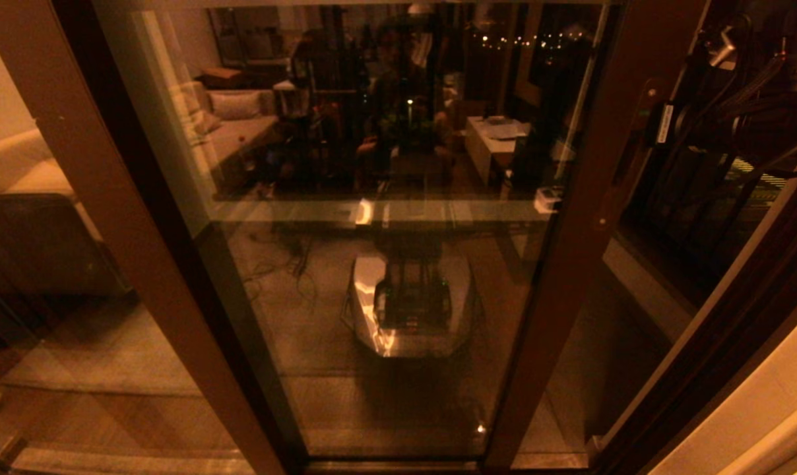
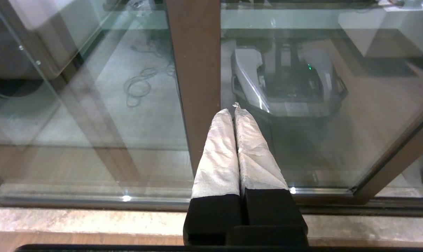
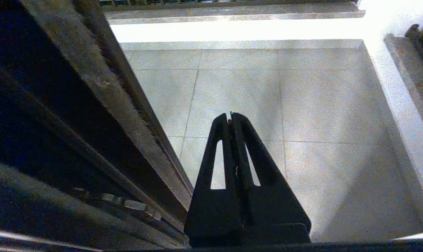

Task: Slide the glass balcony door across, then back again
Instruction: Open the slid door

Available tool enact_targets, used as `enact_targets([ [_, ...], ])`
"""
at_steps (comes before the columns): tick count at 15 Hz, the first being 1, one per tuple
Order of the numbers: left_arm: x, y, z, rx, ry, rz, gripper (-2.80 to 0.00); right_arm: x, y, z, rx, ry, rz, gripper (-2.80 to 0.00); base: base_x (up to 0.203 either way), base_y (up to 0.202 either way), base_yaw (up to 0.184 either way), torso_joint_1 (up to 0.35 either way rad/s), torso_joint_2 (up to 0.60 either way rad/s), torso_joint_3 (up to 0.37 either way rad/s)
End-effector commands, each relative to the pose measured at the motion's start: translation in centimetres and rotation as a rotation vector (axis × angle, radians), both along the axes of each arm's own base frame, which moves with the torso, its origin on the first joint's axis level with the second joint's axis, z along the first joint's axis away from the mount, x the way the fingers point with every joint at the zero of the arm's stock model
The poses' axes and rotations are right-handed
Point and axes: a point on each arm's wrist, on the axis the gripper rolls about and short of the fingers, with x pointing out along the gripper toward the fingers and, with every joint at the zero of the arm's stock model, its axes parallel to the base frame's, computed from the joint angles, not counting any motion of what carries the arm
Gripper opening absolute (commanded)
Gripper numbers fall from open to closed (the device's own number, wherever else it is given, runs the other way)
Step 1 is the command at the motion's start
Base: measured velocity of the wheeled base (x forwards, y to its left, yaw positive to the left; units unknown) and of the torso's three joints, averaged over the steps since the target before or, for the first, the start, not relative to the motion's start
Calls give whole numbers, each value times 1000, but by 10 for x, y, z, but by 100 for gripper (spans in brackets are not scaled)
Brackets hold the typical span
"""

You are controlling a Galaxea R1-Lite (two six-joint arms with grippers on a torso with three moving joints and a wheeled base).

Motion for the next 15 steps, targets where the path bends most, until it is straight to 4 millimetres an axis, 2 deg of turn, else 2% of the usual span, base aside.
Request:
enact_targets([
  [1,0,0,0,1,0,1,-280,2,6,-2,-3,6,-2,-280,0,0,0,0,0,0],
  [9,0,0,0,1,0,1,-280,-11,26,7,-7,-13,26,-280,0,0,0,0,0,0],
  [15,0,0,0,1,0,1,-280,-44,28,13,-8,-16,36,-280,0,0,0,0,0,0],
])
